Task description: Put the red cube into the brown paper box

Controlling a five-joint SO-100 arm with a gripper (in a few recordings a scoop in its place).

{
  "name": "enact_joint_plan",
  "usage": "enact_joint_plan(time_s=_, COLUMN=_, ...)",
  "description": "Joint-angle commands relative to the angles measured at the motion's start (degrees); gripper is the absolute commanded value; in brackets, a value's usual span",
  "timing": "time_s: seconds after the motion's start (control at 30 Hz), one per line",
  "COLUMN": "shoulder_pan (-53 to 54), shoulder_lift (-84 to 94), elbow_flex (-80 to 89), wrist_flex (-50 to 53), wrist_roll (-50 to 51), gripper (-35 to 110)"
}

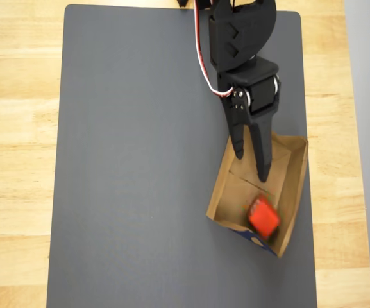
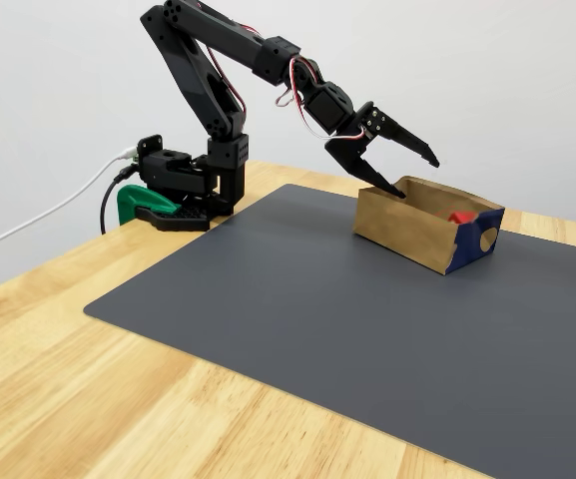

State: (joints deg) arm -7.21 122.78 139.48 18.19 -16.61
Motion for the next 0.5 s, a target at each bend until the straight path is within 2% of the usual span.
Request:
enact_joint_plan(time_s=0.0, shoulder_pan=0.26, shoulder_lift=3.69, elbow_flex=-1.76, wrist_flex=1.32, wrist_roll=-0.09, gripper=25)
enact_joint_plan(time_s=0.13, shoulder_pan=2.72, shoulder_lift=14.24, elbow_flex=-0.7, wrist_flex=7.21, wrist_roll=2.81, gripper=16)
enact_joint_plan(time_s=0.23, shoulder_pan=6.59, shoulder_lift=24.08, elbow_flex=1.23, wrist_flex=11.51, wrist_roll=5.01, gripper=0)
enact_joint_plan(time_s=0.47, shoulder_pan=15.38, shoulder_lift=46.58, elbow_flex=12.83, wrist_flex=16.88, wrist_roll=6.24, gripper=0)
